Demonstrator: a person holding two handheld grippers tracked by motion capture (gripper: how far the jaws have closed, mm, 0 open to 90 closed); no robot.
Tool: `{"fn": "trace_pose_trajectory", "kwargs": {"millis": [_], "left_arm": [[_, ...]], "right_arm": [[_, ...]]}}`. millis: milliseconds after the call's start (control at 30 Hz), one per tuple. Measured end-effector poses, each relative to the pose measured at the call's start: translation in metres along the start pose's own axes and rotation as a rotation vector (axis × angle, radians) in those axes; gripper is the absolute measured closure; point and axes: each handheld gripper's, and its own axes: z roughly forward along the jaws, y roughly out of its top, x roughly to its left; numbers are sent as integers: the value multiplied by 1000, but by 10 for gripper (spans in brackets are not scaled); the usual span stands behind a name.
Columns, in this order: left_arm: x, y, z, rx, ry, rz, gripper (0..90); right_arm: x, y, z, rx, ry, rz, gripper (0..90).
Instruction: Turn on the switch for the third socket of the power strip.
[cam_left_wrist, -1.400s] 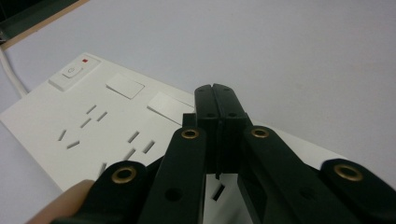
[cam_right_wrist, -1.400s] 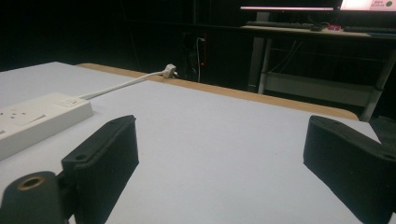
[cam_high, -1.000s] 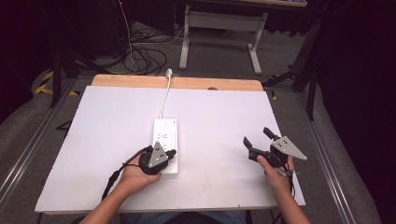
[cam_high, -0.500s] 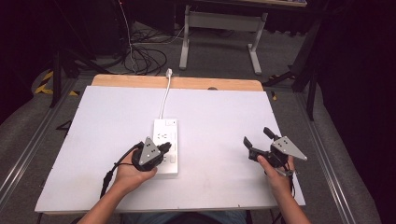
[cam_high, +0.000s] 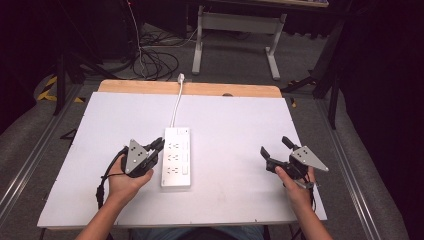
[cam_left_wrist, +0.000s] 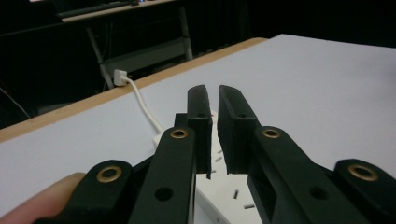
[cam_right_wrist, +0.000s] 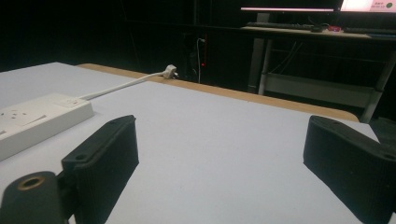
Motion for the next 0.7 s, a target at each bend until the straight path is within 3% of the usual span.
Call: {"fn": "trace_pose_trajectory", "kwargs": {"millis": [467,700], "left_arm": [[26,2,-21,-70,131,-70,808],[35,2,-29,-91,166,-99,795]], "right_arm": [[0,0,0,1,2,2,107],[0,0,1,2,4,3,107]]}}
